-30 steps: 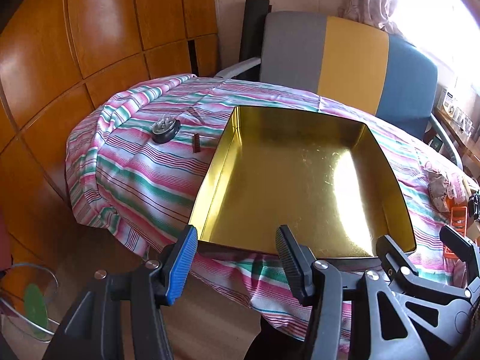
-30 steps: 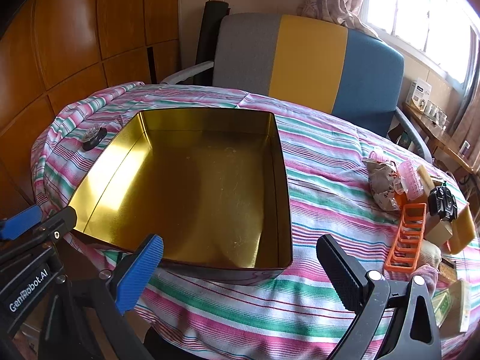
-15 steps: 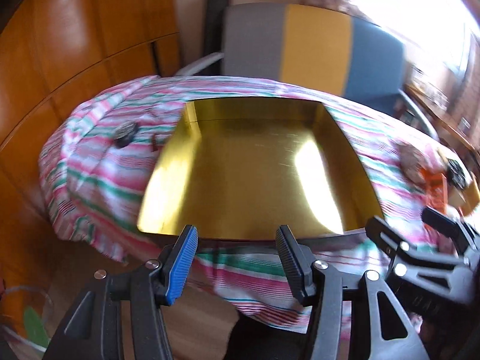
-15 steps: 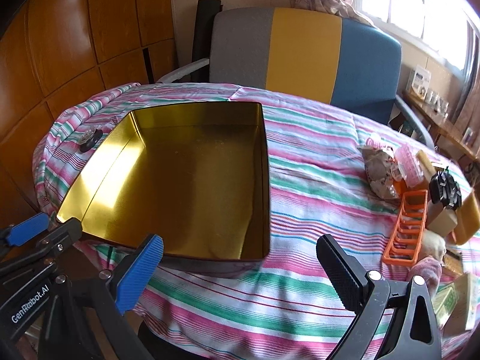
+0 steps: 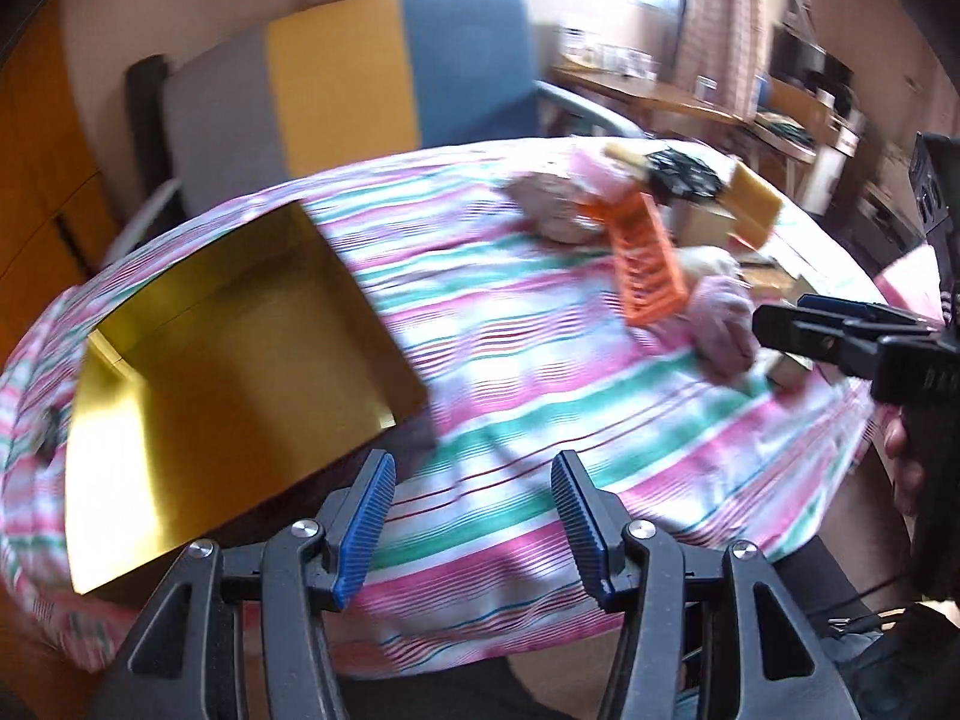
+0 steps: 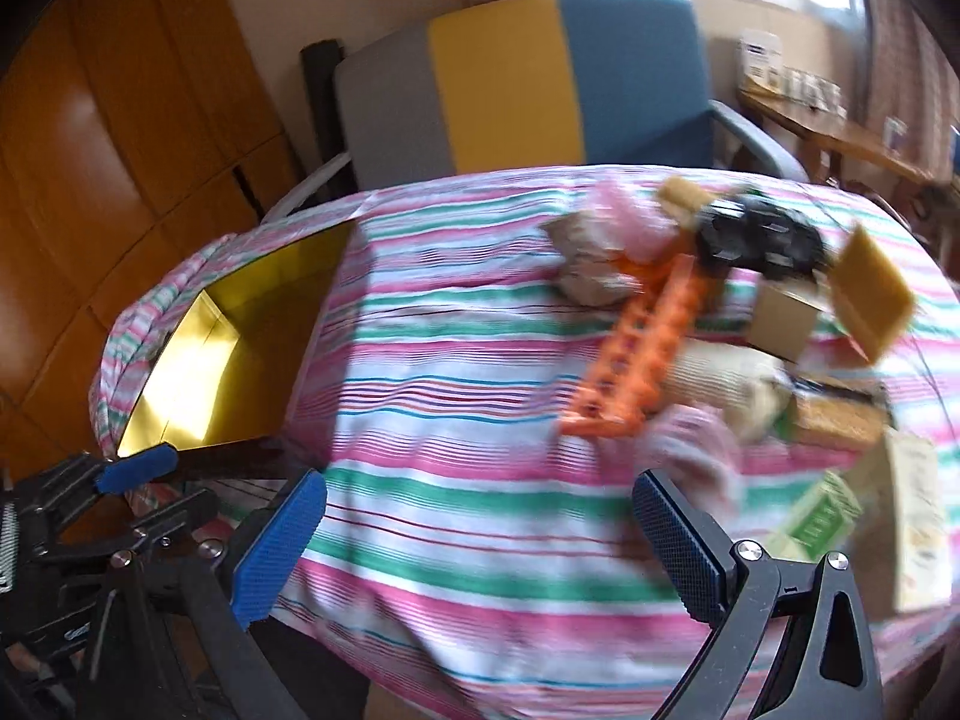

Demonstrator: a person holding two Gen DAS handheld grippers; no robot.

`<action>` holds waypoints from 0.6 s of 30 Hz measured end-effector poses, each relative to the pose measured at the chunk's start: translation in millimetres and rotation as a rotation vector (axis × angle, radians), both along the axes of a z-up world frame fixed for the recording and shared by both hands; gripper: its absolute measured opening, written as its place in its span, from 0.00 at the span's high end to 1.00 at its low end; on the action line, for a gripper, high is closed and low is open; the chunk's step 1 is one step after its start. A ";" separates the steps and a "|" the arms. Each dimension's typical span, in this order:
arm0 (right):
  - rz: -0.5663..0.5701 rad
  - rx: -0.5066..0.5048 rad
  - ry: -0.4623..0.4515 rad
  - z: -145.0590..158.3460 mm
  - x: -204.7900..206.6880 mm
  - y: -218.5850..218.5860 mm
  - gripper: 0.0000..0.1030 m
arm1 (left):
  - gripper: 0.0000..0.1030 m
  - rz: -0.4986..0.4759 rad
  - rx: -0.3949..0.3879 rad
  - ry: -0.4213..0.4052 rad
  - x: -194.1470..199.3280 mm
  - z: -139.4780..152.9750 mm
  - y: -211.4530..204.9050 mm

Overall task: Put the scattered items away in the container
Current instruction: 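Swing both tools from the gold tray toward the scattered items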

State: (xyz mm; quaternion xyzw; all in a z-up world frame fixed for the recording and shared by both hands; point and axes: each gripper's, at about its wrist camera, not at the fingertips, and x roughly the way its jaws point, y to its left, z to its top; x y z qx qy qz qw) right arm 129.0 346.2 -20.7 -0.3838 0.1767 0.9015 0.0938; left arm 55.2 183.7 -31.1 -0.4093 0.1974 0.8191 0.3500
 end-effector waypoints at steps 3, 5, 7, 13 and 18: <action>-0.083 -0.031 -0.011 -2.2 30.2 33.5 0.00 | 0.46 -0.088 -0.015 -0.038 6.0 -13.2 28.5; -0.126 -0.061 -0.026 -7.8 45.2 50.7 0.00 | 0.46 -0.133 -0.034 -0.065 10.5 -23.9 45.5; -0.152 -0.079 -0.041 -14.6 55.0 61.5 0.00 | 0.46 -0.158 -0.058 -0.091 12.0 -33.1 57.2; -0.114 -0.132 -0.090 -29.2 64.1 71.5 0.00 | 0.46 -0.168 -0.112 -0.136 6.9 -50.8 67.7; -0.003 -0.300 -0.095 -39.6 80.6 81.0 0.00 | 0.42 -0.134 -0.061 -0.169 0.8 -57.3 60.6</action>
